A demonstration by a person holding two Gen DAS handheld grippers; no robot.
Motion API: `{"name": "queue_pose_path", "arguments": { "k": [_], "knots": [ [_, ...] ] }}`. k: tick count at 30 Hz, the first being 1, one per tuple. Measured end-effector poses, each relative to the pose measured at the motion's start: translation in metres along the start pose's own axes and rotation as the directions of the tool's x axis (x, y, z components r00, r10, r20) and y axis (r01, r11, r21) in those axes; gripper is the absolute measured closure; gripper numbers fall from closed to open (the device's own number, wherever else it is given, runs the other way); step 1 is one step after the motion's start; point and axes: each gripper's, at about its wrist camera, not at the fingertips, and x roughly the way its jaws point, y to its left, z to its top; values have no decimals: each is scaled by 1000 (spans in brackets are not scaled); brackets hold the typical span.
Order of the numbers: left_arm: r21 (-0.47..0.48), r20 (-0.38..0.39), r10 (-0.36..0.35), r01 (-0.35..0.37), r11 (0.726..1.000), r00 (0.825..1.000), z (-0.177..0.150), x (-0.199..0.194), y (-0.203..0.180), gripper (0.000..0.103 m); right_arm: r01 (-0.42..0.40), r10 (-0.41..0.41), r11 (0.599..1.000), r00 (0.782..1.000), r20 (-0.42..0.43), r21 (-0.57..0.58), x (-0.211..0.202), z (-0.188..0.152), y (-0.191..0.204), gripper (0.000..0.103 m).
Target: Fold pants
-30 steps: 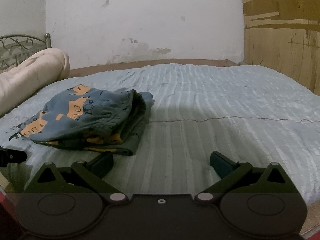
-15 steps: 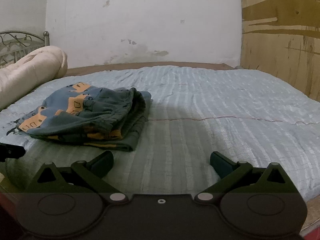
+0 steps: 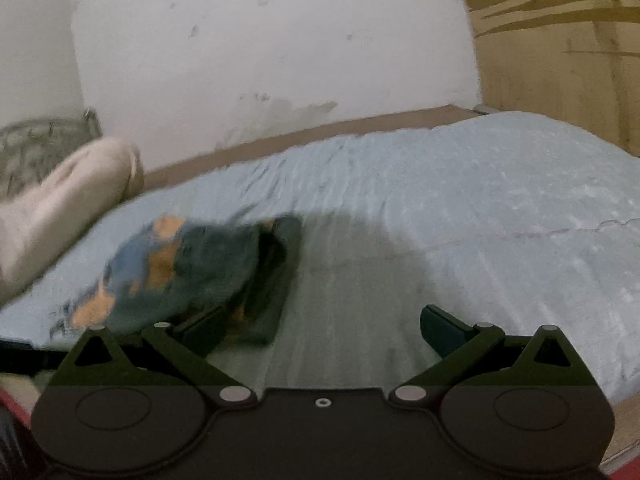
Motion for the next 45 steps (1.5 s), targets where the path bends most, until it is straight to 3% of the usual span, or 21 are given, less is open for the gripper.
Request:
{"name": "queue_pose_path", "arguments": {
  "k": [5,8,13,19,28,45],
  "knots": [
    [-26,27,10,-9,1000,1000,24,9,14,0,-69,70,997,997,16,-38,26,30,1,1],
    [-40,39,9,-7,999,999,42,27,18,1,-159,155,985,986,-65,-64,60,45,6,1],
    [5,57,-12,12,1000,998,69,61,7,1,-236,198,962,950,-240,-139,123,52,20,1],
    [20,30,-80,80,997,996,79,94,-4,1,-289,258,954,923,-287,-74,152,51,18,1],
    [-47,2,-155,154,987,988,74,108,5,1,-332,320,943,916,-242,-6,150,46,6,1],
    [-53,0,-122,121,991,993,71,104,1,0,-339,334,941,919,-211,13,150,40,3,1]
  ]
}}
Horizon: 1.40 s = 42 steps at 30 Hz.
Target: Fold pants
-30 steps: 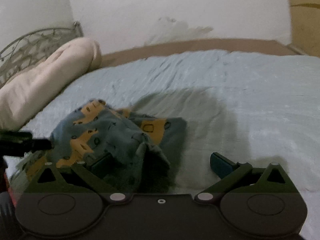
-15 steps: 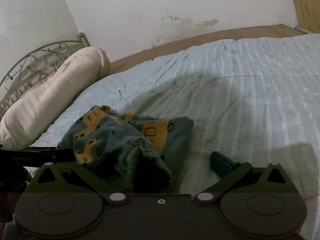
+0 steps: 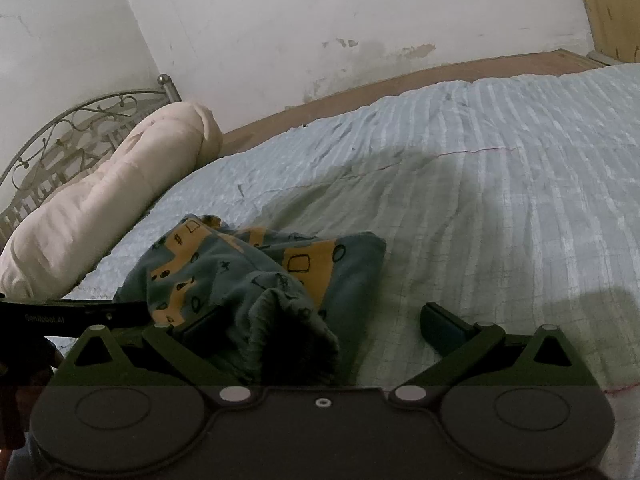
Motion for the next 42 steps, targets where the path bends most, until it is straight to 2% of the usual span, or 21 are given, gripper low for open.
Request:
{"name": "queue_pose_path", "arguments": {
  "k": [11,19,25,28,33,36,38,39,41,42],
  "knots": [
    [8,-30,43,-43,999,999,-3,-7,-11,1,-29,29,999,999,25,30,-3,-2,-5,1],
    [24,-53,47,-46,999,997,-3,-11,-19,1,-34,33,999,999,25,33,-5,-2,-5,1],
    [-10,-91,-32,31,999,995,4,-10,-14,1,-108,107,993,994,22,47,-11,8,-3,1],
    [-44,-91,-73,69,997,993,6,-12,-7,1,-122,122,991,992,13,51,-10,11,1,11],
    [-80,-90,-98,91,993,991,6,-14,3,13,-85,86,995,996,-11,47,-6,8,5,25],
    [-113,-83,-106,96,989,991,5,-16,8,27,-82,83,994,997,-8,76,-9,5,4,37],
    [-145,-73,-109,97,985,991,6,-18,11,40,-86,87,993,996,-7,86,-11,3,3,40],
    [-158,-71,-112,100,982,991,6,-18,12,43,-90,91,992,996,-6,89,-12,2,3,43],
    [-164,-71,-129,116,980,989,7,-18,13,58,-94,95,991,995,-5,96,-15,2,3,49],
    [-164,-69,-124,111,980,990,7,-19,12,61,-93,94,991,996,-5,100,-16,2,3,55]
  ]
}}
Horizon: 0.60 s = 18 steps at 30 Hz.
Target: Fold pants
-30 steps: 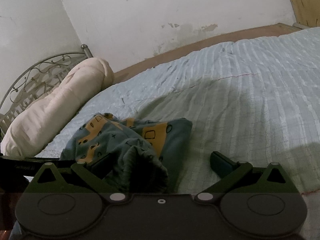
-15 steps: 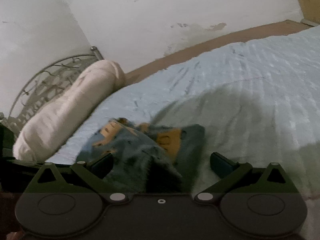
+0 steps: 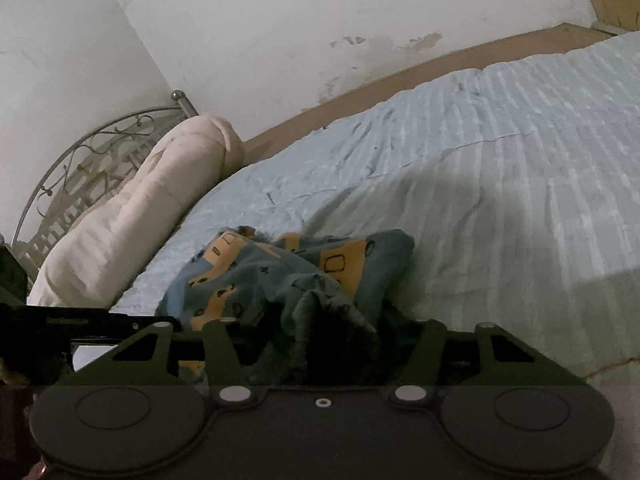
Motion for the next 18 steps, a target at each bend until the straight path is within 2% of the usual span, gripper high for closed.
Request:
{"name": "queue_pose_path", "arguments": {
  "k": [2,4,5,7,13,18],
  "knots": [
    [3,5,6,-6,1000,1000,1,-1,-1,76,2,-2,1000,1000,8,-6,-3,1,3,63],
    [-9,9,-3,3,1000,1000,3,-4,-1,84,0,0,1000,1000,26,-11,-7,4,7,73],
    [-9,13,-9,9,1000,1000,5,-6,-1,86,-7,7,1000,999,35,-12,-9,5,9,75],
    [5,30,-17,17,1000,999,11,-10,-4,87,-12,14,999,998,54,-33,-12,10,15,79],
    [30,134,-23,20,999,991,36,-21,-15,88,6,8,995,990,138,-103,-12,41,35,80],
    [-43,242,-3,14,999,970,62,-8,-11,87,63,-41,990,984,173,-125,18,76,42,79]
  ]
}}
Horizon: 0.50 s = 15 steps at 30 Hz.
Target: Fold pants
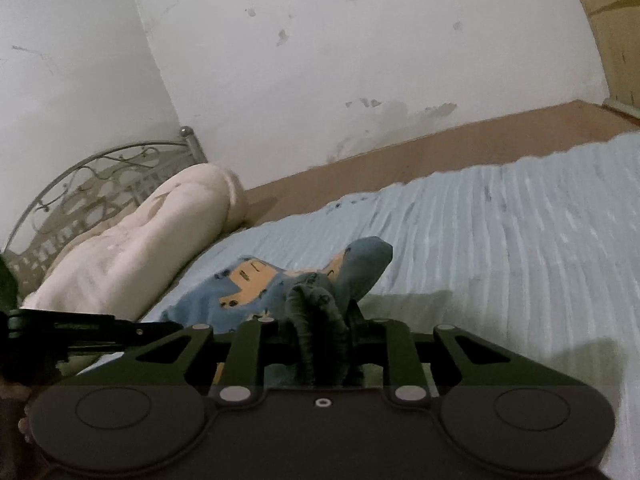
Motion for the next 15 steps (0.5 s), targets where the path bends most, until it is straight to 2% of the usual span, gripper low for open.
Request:
{"name": "queue_pose_path", "arguments": {
  "k": [4,11,14,15],
  "knots": [
    [-19,3,60,-60,998,998,4,25,-1,87,35,-37,999,998,-41,-40,39,15,3,79],
    [-21,-74,112,-114,993,991,-9,43,6,84,73,-81,995,989,-126,-66,71,6,1,77],
    [-20,-84,118,-120,993,989,-9,43,10,80,101,-107,993,988,-109,-59,67,4,-2,66],
    [-20,-83,119,-121,992,989,-8,41,10,78,113,-119,992,988,-102,-58,66,5,-2,55]
  ]
}}
